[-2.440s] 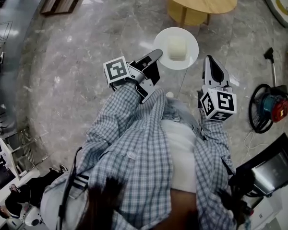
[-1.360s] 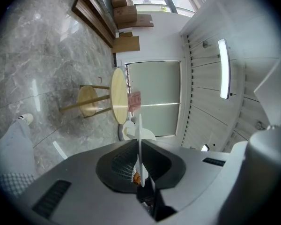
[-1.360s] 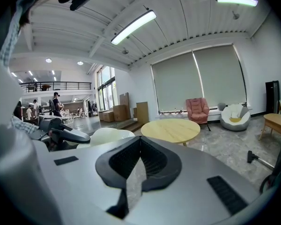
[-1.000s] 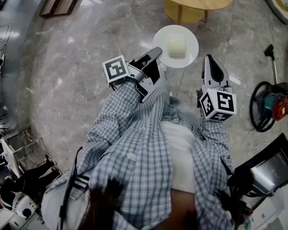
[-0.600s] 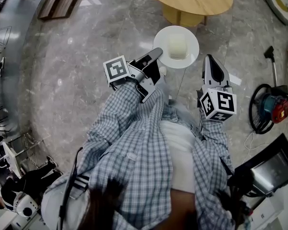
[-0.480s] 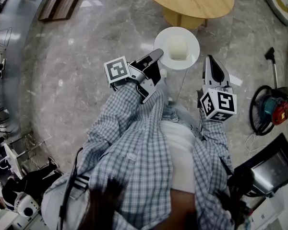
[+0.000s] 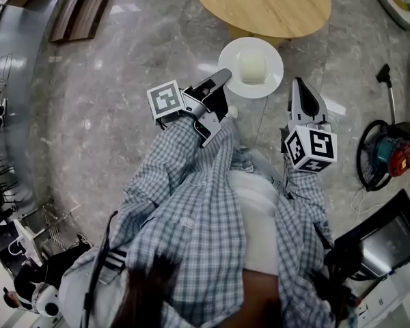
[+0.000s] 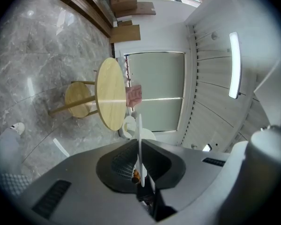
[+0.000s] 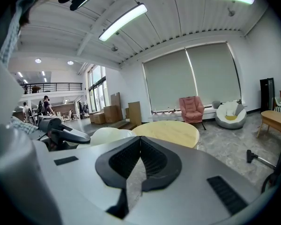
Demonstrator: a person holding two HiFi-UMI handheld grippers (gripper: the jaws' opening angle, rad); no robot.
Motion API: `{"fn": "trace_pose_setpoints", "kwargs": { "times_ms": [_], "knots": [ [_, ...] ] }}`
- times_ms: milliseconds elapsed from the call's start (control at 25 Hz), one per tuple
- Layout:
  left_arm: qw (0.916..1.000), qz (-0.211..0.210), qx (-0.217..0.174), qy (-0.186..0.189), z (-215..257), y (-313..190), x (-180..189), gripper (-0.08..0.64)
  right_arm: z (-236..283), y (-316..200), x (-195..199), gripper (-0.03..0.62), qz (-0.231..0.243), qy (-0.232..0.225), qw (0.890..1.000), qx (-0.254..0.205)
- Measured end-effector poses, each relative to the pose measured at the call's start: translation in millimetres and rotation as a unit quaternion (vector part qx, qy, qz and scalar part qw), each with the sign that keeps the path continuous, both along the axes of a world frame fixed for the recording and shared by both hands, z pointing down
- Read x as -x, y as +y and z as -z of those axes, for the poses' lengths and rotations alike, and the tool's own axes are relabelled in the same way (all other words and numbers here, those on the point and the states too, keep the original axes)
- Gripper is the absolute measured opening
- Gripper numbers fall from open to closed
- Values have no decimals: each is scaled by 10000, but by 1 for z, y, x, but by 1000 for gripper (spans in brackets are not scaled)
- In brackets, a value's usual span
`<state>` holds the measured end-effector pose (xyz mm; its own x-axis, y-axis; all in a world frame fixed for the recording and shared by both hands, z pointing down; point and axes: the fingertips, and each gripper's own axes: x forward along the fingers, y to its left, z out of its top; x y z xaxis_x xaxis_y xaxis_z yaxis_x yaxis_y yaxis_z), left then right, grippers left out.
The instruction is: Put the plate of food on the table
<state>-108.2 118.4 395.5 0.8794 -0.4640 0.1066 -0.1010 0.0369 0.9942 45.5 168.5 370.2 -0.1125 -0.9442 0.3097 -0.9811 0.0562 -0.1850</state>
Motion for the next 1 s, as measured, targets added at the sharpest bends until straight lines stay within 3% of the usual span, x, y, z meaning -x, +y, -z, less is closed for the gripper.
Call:
{"fn": "trace_pose_setpoints", "kwargs": {
  "times_ms": [1000],
  "knots": [
    [9989,-455,62,128,-12,-112,-1,21,-4,-99,8,8,-360,215,9991,95]
  ]
}}
